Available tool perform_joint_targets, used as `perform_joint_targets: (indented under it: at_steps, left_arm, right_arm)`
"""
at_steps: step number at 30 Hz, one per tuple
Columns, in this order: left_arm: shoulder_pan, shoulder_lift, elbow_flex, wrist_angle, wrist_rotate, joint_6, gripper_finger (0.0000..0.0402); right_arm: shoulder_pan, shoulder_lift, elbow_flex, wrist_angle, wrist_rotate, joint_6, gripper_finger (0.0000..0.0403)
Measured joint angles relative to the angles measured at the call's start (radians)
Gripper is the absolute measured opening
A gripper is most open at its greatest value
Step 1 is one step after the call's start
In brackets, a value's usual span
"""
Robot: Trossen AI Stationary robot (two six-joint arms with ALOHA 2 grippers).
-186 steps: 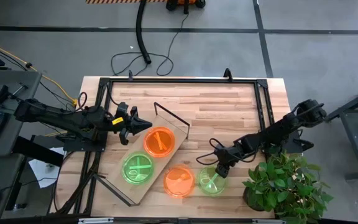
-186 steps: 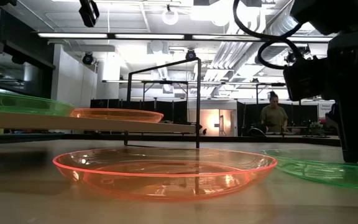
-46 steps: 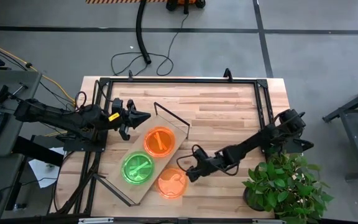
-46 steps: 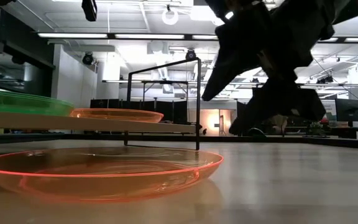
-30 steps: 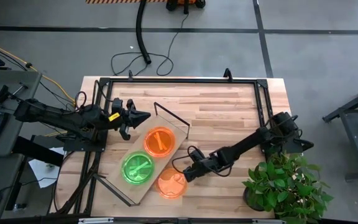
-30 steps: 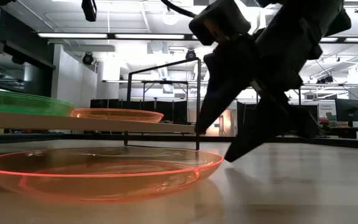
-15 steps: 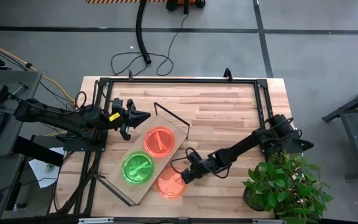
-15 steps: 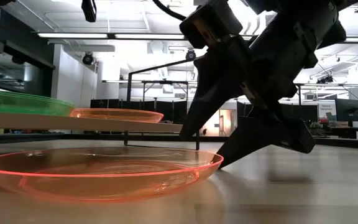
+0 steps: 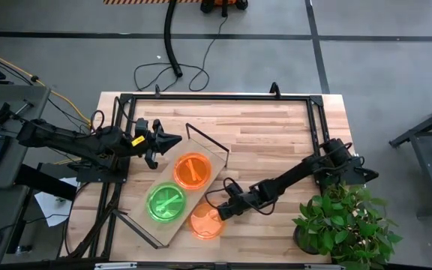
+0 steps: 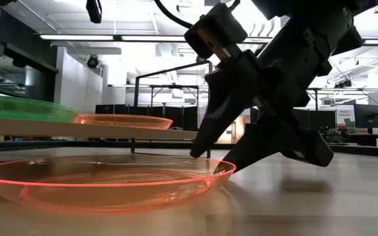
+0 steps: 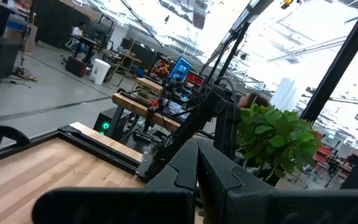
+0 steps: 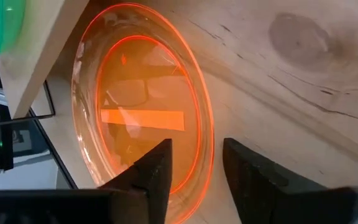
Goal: Place and stack plates onto a shelf
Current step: Stack the orange plate on top of the other orange plates on the shelf
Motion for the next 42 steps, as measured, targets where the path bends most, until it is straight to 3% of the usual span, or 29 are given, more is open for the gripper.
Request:
perform_joint_targets:
  at_steps: [3,7,9,13,17,24,27,32,42]
  left_arm:
    - [0.0,0.0,0.0,0.0,0.0,0.007,0.0]
    - [0.0,0.0,0.0,0.0,0.0,0.008,0.0]
    - [0.0,0.0,0.0,0.0,0.0,0.008,0.0]
    - [0.0,0.0,0.0,0.001,0.0,0.007,0.0]
    - [0.0,0.0,0.0,0.003,0.0,0.005,0.0]
    - [0.0,0.0,0.0,0.005,-0.008,0.005,0.0]
    - [0.0,0.0,0.0,0.005,-0.027,0.005,0.0]
    - [0.0,0.0,0.0,0.006,-0.063,0.006,0.0]
    - [0.0,0.0,0.0,0.01,-0.1,0.006,0.0]
  right_arm:
    - [-0.006,0.003,0.001,-0.025,-0.003,0.012,0.0112]
    - [-0.013,0.004,0.001,-0.058,-0.005,0.019,0.0031]
    - [-0.027,-0.002,0.0,-0.073,-0.04,-0.02,0.001]
    - [-0.062,-0.052,-0.024,-0.129,-0.117,-0.101,0.0008]
    - [-0.09,-0.172,-0.152,-0.145,-0.117,-0.12,0.0004]
    - [-0.068,-0.514,-0.5,-0.103,-0.09,0.011,0.0]
    - [-0.032,-0.651,-0.58,-0.053,-0.028,0.089,0.0]
    - [0.009,-0.734,-0.577,-0.036,0.082,0.098,0.0]
    - [0.008,-0.65,-0.416,0.015,0.042,-0.078,0.0]
